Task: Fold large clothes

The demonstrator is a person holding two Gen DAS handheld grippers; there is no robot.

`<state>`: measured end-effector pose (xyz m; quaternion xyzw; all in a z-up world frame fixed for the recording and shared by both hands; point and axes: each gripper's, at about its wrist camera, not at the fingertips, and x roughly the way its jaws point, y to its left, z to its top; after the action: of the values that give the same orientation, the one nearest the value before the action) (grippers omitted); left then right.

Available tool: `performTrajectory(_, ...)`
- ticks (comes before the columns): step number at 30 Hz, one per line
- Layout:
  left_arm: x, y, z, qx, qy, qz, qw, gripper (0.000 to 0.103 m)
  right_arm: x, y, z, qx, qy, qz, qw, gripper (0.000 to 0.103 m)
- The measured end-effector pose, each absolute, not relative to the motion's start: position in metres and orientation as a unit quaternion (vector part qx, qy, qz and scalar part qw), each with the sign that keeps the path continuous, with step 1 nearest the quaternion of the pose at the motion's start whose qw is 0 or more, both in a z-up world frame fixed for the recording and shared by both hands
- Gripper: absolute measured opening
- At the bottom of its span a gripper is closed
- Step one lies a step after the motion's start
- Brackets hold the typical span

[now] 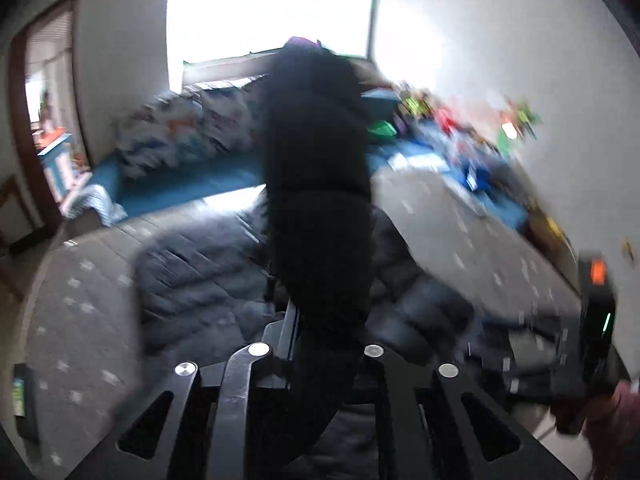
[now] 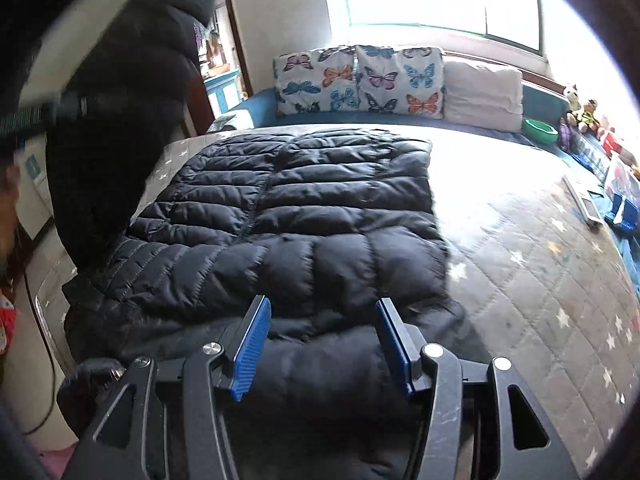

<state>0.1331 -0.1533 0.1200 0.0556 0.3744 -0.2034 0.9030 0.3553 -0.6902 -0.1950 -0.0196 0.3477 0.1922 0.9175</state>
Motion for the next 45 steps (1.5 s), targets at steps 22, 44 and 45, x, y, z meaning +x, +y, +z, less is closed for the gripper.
performTrajectory(22,0.092,-0.084,0.15,0.088,0.387,-0.24,0.886,0.066,0.358,-0.66,-0.124,-0.029,0.303,0.285,0.909,0.06)
performTrajectory(44,0.094,0.013,0.005,-0.001,0.451,-0.248,0.857,0.065,0.372,-0.642,-0.238,-0.089,0.386,0.258,0.881,0.061)
performTrajectory(45,0.094,0.012,0.006,0.005,0.455,-0.25,0.855,0.065,0.371,-0.643,-0.239,-0.088,0.381,0.258,0.883,0.061)
